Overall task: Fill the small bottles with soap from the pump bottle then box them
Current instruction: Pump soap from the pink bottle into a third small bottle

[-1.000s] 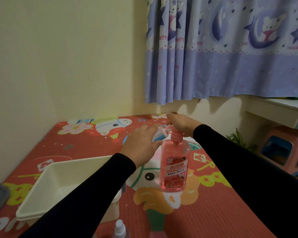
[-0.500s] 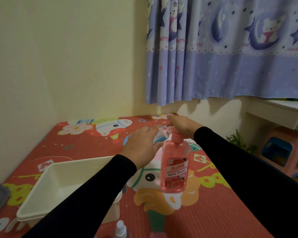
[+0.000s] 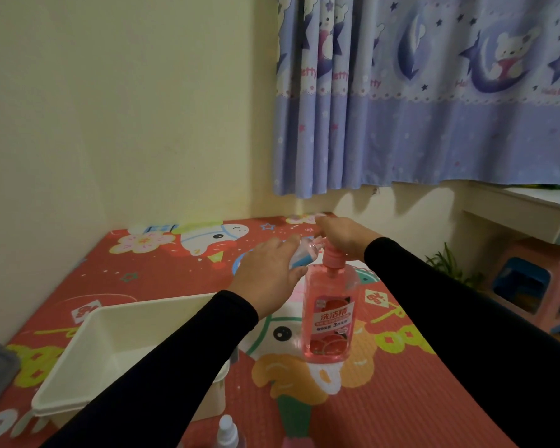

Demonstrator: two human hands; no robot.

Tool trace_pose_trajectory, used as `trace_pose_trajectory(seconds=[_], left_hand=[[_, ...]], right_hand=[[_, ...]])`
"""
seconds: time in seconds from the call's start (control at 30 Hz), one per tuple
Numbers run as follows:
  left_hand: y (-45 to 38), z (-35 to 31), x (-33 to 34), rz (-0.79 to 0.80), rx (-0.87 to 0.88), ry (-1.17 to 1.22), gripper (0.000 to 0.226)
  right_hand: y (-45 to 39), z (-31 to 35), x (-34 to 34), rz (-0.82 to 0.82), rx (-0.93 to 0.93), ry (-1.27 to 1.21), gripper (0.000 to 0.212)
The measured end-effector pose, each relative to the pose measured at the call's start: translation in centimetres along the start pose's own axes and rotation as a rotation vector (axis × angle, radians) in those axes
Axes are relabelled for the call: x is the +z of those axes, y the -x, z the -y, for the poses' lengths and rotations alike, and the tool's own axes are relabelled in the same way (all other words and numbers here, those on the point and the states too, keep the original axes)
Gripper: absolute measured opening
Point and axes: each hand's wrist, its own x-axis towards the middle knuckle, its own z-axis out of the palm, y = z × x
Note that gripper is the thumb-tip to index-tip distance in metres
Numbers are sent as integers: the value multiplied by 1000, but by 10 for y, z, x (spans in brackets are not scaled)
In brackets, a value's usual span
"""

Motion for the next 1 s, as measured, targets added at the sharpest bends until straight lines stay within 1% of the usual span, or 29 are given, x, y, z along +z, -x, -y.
trace_pose_trajectory(seconds=[0.07, 0.17, 0.27, 0.4, 0.47, 0.5, 0.67, 0.77, 0.9, 1.0], left_hand=[[-2, -1, -3, -1, 1, 9, 54], [-6, -2, -9, -25, 20, -2, 53], [-5, -2, -8, -30, 26, -18, 53], [2, -1, 0, -17, 13, -14, 53], [1, -1, 0, -13, 7, -15, 51], [0, -1, -1, -10, 9, -16, 51], [-5, -2, -8, -32, 14, -13, 52], [-5, -2, -7, -41, 20, -14, 53], [-1, 0, 2, -19, 8, 19, 55], [-1, 0, 1, -7, 10, 14, 54]], right_hand=[[1, 3, -5, 6, 19, 35, 51], [3, 10, -12, 15, -2, 84, 53], [2, 9, -10, 12, -11, 77, 55], [3, 1, 1, 17, -9, -12, 46], [6, 2, 1, 25, 10, -10, 38], [6, 3, 0, 28, 17, -7, 37], [12, 14, -13, 28, 33, 53, 54], [10, 13, -12, 23, 20, 42, 54], [8, 5, -2, 25, 5, -30, 41], [7, 5, -2, 15, -19, -15, 46]])
